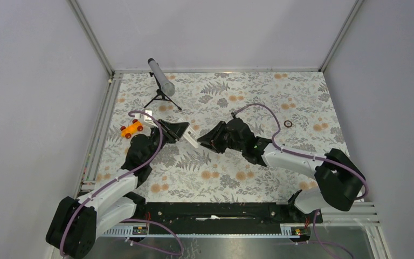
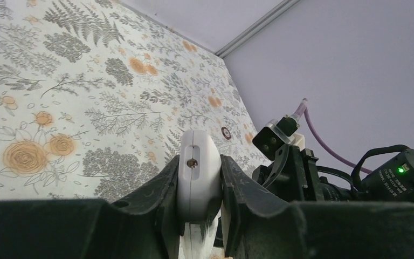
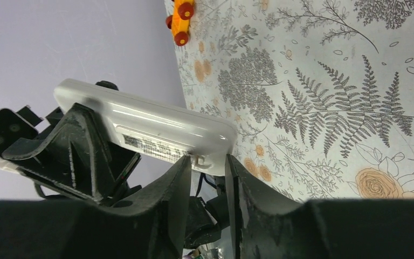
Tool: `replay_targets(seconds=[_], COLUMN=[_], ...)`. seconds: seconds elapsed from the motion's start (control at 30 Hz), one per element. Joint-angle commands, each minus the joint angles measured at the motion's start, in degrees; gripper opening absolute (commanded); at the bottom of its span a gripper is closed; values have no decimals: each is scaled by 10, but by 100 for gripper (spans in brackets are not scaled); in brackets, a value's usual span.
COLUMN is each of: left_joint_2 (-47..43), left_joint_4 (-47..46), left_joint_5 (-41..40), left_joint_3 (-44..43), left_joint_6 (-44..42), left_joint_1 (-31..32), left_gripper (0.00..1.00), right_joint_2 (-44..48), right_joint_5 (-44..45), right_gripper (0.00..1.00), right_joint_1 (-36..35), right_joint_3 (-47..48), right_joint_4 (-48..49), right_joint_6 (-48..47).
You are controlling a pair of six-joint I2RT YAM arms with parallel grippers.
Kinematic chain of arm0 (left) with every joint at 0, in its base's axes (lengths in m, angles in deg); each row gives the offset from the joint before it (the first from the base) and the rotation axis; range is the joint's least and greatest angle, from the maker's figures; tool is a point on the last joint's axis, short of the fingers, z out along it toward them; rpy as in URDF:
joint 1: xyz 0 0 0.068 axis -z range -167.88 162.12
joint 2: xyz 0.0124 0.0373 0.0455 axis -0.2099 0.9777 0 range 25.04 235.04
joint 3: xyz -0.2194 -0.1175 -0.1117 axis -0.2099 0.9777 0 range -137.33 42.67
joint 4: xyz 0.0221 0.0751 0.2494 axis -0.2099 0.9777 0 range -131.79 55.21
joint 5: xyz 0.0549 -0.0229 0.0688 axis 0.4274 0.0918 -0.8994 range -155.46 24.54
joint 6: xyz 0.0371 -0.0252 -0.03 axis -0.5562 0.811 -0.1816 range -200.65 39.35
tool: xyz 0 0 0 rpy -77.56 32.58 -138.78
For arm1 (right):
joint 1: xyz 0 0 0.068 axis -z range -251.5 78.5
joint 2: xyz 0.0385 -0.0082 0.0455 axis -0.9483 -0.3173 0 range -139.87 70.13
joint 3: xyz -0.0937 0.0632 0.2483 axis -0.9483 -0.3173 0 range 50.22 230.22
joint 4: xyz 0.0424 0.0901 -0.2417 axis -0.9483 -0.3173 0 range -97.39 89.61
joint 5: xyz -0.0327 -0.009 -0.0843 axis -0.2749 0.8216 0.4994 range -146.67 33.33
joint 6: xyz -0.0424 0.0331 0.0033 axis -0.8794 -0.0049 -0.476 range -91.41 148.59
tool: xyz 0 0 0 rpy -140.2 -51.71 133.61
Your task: Load the batteries into the remote control
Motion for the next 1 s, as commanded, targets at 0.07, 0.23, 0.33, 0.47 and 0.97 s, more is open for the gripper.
replay_targets(seconds=[0.07, 0.23, 0.33, 0.47, 0.97], left_joint_2=[-3, 13, 24, 33, 40], left_joint_4=[-63, -84, -96, -105, -114], left_joint_5=[-4, -19, -22, -21, -16], left_joint_3=[0, 0, -3, -7, -4], left_joint_6=[10, 13, 16, 19, 20], left_joint_1=[11, 11, 11, 13, 16], left_gripper=[0, 0, 0, 0, 0], right_joint_2=[74, 72, 54, 34, 2], right_joint_5=[43, 46, 45, 61, 52], right_gripper=[45, 40, 39, 39, 32], right_joint_1=[1, 1, -1, -6, -6], right_joint_3=[-11, 9, 24, 42, 40], right_joint_4=[11, -23, -41, -42, 5], right_joint_6=[-25, -35, -37, -39, -25])
